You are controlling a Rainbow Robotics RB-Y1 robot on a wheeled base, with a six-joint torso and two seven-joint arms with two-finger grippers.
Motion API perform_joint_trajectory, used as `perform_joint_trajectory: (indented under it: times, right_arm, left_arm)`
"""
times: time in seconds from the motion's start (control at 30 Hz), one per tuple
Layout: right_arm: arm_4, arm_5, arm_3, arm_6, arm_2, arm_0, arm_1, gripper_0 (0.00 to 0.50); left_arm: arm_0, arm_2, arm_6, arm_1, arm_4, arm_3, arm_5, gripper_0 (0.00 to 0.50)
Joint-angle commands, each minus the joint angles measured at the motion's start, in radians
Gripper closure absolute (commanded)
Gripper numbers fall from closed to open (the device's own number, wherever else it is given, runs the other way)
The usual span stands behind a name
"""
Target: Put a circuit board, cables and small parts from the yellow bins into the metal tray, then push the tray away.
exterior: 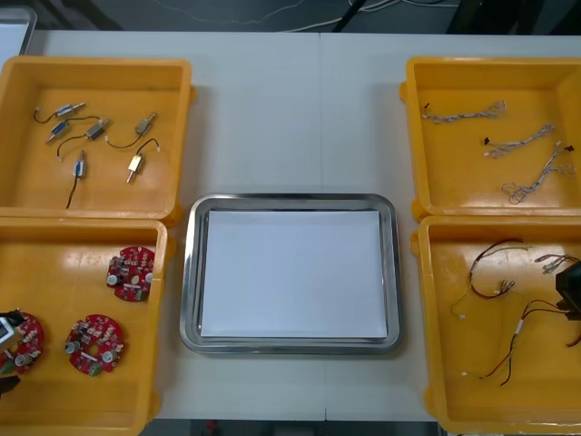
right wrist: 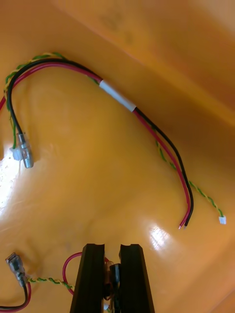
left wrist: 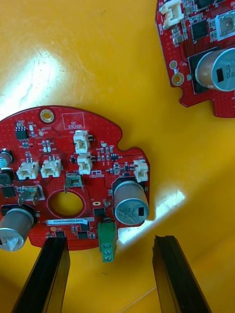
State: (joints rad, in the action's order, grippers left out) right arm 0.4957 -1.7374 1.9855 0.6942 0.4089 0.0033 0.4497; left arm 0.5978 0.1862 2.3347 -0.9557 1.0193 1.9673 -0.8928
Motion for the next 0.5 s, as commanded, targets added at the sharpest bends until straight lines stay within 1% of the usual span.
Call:
perform_joint_trajectory:
  times: [0.03,0.1,0.13,0.2,0.23,0.27,0.3,0.33,0.5]
  right_arm:
    - [0.017,-0.005,-0.001,0.059,0.033,-0.019,0.049,0.500]
    - [0.017,-0.005,-0.001,0.059,0.033,-0.019,0.049,0.500]
    - [0.017,-0.005,-0.001,0.059,0.033,-0.017,0.049,0.484]
    - [0.017,-0.005,-0.001,0.059,0.033,-0.019,0.049,0.398]
    - [0.018,-0.007,-0.001,0.060,0.033,-0.017,0.049,0.278]
    - [0.017,-0.007,-0.001,0.060,0.033,-0.019,0.049,0.129]
    - [0.018,-0.007,-0.001,0.062,0.033,-0.019,0.049,0.074]
    - [0.017,-0.007,-0.001,0.067,0.033,-0.017,0.049,0.002]
    - [0.021,-0.007,0.009,0.087,0.033,-0.017,0.049,0.000]
  left_arm:
    - [-0.016,-0.017,-0.041,0.028,-0.021,-0.011,-0.008,0.000]
    - [-0.016,-0.017,-0.040,0.034,-0.025,-0.015,-0.008,0.000]
    - [-0.016,-0.017,-0.041,0.038,-0.030,-0.016,-0.008,0.000]
    - [-0.018,-0.017,-0.041,0.044,-0.034,-0.016,-0.008,0.000]
    - [-0.018,-0.017,-0.041,0.048,-0.036,-0.016,-0.008,0.000]
    - [-0.020,-0.019,-0.041,0.051,-0.039,-0.016,-0.008,0.000]
    - [-0.021,-0.022,-0.043,0.051,-0.041,-0.016,-0.008,0.000]
    - [-0.024,-0.025,-0.043,0.054,-0.042,-0.016,-0.008,0.000]
    - [-0.029,-0.030,-0.044,0.064,-0.050,-0.015,-0.006,0.000]
